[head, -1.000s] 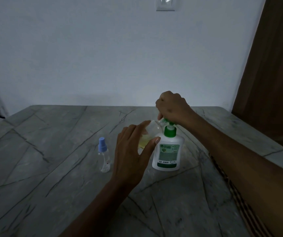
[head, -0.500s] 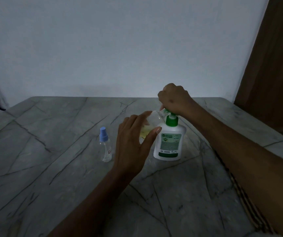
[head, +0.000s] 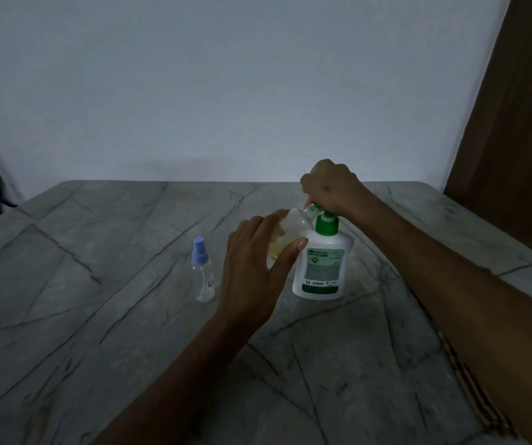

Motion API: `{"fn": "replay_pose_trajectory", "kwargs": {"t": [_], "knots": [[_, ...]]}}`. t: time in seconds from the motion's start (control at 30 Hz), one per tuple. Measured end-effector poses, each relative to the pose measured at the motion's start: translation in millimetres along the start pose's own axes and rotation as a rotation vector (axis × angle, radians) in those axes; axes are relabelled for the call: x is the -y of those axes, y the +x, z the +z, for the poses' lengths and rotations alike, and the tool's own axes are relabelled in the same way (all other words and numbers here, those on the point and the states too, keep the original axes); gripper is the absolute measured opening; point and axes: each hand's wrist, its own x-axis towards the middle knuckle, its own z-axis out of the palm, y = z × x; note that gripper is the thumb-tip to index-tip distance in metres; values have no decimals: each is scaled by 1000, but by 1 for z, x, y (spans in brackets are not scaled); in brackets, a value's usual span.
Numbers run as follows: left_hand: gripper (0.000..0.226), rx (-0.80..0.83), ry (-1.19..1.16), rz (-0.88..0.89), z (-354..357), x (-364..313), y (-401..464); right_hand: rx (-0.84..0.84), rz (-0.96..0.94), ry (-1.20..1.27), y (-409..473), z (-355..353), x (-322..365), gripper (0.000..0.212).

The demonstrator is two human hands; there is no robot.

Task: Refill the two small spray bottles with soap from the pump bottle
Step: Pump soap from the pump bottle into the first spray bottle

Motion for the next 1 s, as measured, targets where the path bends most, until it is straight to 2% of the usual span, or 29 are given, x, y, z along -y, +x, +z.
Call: {"fn": "replay_pose_trajectory", "kwargs": {"t": [0.2,0.37,0.5,0.67,0.83,1.0], "knots": [[46,1,-2,-10,-1,-3,1,-9,-70,-25,0,-9,5,28],[46,26,17,-20,-2,-2,1,11,-8,-23,6,0,-3,25],[48,30,24,-19,-3,-3,1,-19,-44,-80,6,-2,-1,31],[48,15,16,-26,-5,-7,2,-14,-81,-38,3,-5,4,22],[44,58,23,-28,-5,-2,-1,-1,-19,-43,6,2,-4,22],[47,29,12,-25,-5,-4,1,-8,-99,-89,5,-5,4,25]]}}
